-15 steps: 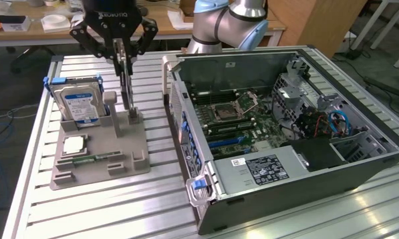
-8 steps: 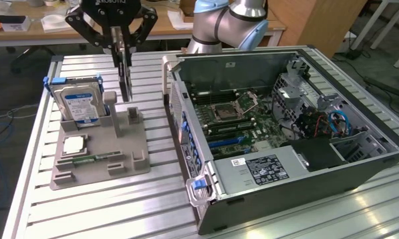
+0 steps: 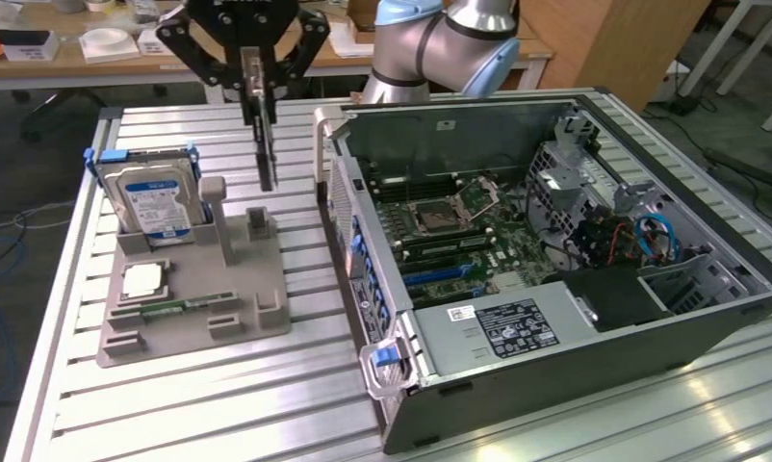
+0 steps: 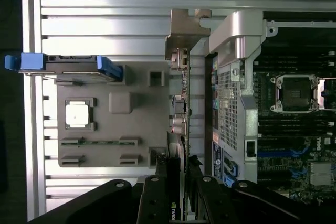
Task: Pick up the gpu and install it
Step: 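Pick up the gpu and move the gpu toward the slot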
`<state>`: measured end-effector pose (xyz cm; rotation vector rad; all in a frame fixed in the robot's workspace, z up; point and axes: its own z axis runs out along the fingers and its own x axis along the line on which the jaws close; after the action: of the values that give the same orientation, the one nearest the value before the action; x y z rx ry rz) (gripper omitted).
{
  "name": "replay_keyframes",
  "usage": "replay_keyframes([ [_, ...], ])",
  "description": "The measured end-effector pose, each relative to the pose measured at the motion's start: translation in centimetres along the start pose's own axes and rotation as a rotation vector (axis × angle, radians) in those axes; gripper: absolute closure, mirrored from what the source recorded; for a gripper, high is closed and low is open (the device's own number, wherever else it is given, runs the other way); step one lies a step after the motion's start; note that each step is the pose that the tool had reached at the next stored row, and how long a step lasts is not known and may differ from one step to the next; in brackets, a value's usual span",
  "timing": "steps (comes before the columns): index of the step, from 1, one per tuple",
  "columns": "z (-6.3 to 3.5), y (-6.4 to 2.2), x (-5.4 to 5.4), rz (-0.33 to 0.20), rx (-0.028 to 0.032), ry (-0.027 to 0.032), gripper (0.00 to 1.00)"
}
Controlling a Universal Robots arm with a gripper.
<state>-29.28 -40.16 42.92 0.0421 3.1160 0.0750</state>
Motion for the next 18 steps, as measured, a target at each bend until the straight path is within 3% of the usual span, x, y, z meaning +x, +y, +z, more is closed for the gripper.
replay_keyframes([
  [3, -0.03, 0.03, -1.2, 0.000, 0.0001, 0.0025, 0.74],
  [7, 0.01, 0.07, -2.7, 0.001, -0.0007, 0.0162, 0.74],
  [11, 0.03, 0.10, -3.8, -0.003, -0.0020, 0.0256, 0.74],
  [18, 0.06, 0.14, -5.1, -0.031, -0.0057, 0.0336, 0.74],
])
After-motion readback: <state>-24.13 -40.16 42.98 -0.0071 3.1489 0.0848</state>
